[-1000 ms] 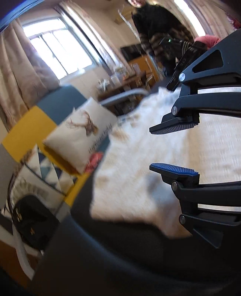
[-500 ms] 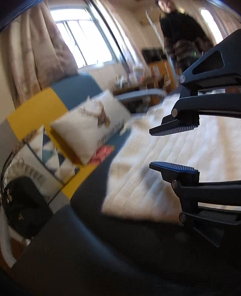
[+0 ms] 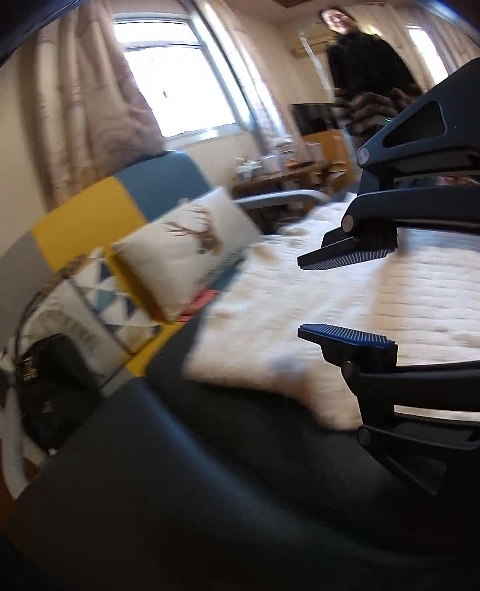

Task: Fold clothes

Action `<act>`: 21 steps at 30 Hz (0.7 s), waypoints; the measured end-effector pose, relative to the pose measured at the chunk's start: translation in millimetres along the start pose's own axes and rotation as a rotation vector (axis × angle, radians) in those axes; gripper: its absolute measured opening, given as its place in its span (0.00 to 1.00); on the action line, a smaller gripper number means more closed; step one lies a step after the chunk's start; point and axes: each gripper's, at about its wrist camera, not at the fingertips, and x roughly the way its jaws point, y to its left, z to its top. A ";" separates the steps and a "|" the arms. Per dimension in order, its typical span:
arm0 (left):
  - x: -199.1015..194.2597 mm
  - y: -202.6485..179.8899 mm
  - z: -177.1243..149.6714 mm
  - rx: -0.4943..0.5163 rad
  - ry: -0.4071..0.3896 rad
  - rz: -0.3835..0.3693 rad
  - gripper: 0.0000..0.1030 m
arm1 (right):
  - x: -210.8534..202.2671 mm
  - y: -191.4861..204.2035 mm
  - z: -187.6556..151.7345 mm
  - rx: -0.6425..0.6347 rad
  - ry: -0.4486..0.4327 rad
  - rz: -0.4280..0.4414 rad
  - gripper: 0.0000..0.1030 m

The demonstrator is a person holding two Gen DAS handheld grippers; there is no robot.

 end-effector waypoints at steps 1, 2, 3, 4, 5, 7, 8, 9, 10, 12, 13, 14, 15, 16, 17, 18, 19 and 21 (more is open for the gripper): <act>9.9 7.2 -2.5 -0.009 0.029 0.041 0.32 | 9.0 0.1 -1.8 0.004 0.015 -0.021 0.25; 15.8 16.9 -3.0 -0.035 0.040 0.064 0.25 | 17.6 -3.8 -2.6 0.020 0.032 -0.048 0.20; 20.4 27.0 -3.3 -0.064 0.047 0.082 0.16 | 19.9 -8.0 -2.9 0.048 0.036 -0.053 0.15; 16.1 34.4 -2.8 -0.108 0.045 0.056 0.13 | 22.2 -12.3 -3.2 0.076 0.039 -0.058 0.12; 7.2 37.1 -1.9 -0.129 0.034 0.037 0.16 | 23.0 -15.0 -3.5 0.099 0.041 -0.059 0.14; -11.6 40.0 0.2 -0.156 0.011 0.012 0.24 | 13.2 -6.8 -5.9 0.099 0.031 -0.025 0.25; -25.2 39.7 -0.4 -0.152 -0.014 -0.002 0.24 | 10.8 2.4 -9.7 0.068 0.035 -0.026 0.25; -38.7 37.9 -3.1 -0.136 -0.033 -0.022 0.25 | 9.1 11.4 -14.4 0.038 0.042 -0.023 0.25; -46.0 37.2 -9.0 -0.131 -0.036 -0.039 0.27 | 10.2 20.1 -22.2 0.010 0.061 -0.008 0.25; -57.4 36.3 -22.2 -0.129 -0.035 -0.069 0.28 | 15.3 36.4 -40.7 -0.031 0.098 0.026 0.25; -57.3 36.8 -29.5 -0.127 -0.027 -0.065 0.29 | 20.5 42.6 -49.6 -0.043 0.121 0.049 0.25; -55.6 37.6 -37.0 -0.126 -0.017 -0.057 0.29 | 26.5 48.8 -58.5 -0.056 0.144 0.067 0.25; -50.2 41.0 -42.0 -0.137 0.006 -0.036 0.29 | 35.1 55.5 -67.5 -0.073 0.171 0.070 0.25; -43.9 45.2 -46.4 -0.153 0.033 -0.012 0.29 | 43.6 61.8 -76.1 -0.089 0.197 0.070 0.25; -37.5 49.4 -50.9 -0.169 0.060 0.013 0.29 | 51.3 66.2 -83.6 -0.102 0.215 0.056 0.25; -37.2 53.9 -52.6 -0.185 0.055 0.021 0.27 | 59.0 69.4 -91.3 -0.116 0.236 0.036 0.25; -38.6 58.4 -53.5 -0.201 0.040 0.024 0.25 | 66.6 67.6 -100.0 -0.130 0.272 -0.009 0.25; -41.3 67.5 -55.4 -0.233 0.011 0.032 0.17 | 72.6 60.2 -119.2 -0.168 0.322 -0.089 0.15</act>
